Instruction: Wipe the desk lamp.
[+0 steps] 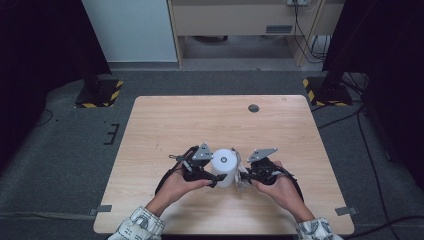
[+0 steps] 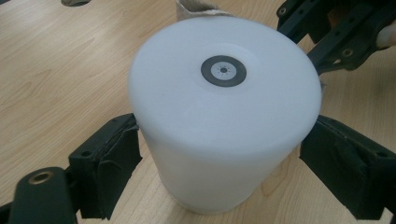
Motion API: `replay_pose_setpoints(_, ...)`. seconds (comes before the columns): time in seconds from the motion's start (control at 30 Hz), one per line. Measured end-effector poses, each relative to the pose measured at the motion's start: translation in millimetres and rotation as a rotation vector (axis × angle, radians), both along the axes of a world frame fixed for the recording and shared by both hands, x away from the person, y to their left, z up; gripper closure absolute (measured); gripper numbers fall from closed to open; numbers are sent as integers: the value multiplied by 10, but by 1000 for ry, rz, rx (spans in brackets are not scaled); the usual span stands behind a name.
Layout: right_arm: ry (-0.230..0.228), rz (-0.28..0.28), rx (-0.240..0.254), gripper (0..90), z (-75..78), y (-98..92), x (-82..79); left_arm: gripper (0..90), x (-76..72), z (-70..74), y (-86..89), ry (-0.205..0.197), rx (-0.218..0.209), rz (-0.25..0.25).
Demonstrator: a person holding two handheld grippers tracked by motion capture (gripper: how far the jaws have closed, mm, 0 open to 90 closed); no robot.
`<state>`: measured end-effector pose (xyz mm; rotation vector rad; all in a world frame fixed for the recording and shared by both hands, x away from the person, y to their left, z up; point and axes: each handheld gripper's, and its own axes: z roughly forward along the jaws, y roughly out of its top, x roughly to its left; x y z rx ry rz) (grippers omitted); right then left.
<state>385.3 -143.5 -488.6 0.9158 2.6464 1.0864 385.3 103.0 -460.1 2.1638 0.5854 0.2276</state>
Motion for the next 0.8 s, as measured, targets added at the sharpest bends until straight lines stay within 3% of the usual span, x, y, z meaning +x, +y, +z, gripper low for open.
replay_pose_setpoints(0.17, -17, -14, 18, 769, 63, -7, 17, 120, 1, 3, 3, -2, 5, -1)
replay_pose_setpoints(0.2, -52, -28, 74, 770, 177, -51, 8, 121, 1, 2, 5, 0, 3, -2)
replay_pose_setpoints(0.23, -52, -28, 74, 770, 177, -51, 8, 121, 1, 2, 5, 0, 3, -2)
replay_pose_setpoints(0.27, -70, -37, 114, 770, 249, -82, 14, 122, 2, 2, 6, 1, 2, -3)
replay_pose_setpoints(0.37, -60, -44, 110, 769, 213, -70, 37, 123, 1, 2, 6, 1, 2, -3)
replay_pose_setpoints(0.4, -28, -40, 67, 769, 110, -40, 66, 123, 1, 1, 6, 1, 1, -3)
replay_pose_setpoints(0.5, -2, -43, 28, 770, 11, -7, 91, 123, 3, 2, 8, 1, 1, -4)
replay_pose_setpoints(0.57, -16, -47, 34, 770, 38, -8, 87, 123, 3, 1, 9, 1, 1, -5)
replay_pose_setpoints(0.6, -46, -53, 77, 769, 144, -38, 64, 123, 3, 2, 11, 1, 2, -6)
replay_pose_setpoints(0.63, -46, -53, 77, 769, 144, -38, 64, 124, 3, 2, 11, 1, 2, -6)
replay_pose_setpoints(0.67, -61, -52, 118, 769, 222, -77, 43, 125, 4, 2, 13, 2, 1, -6)
replay_pose_setpoints(0.8, -41, -46, 94, 769, 164, -63, 37, 126, 2, 3, 10, 2, 1, -7)
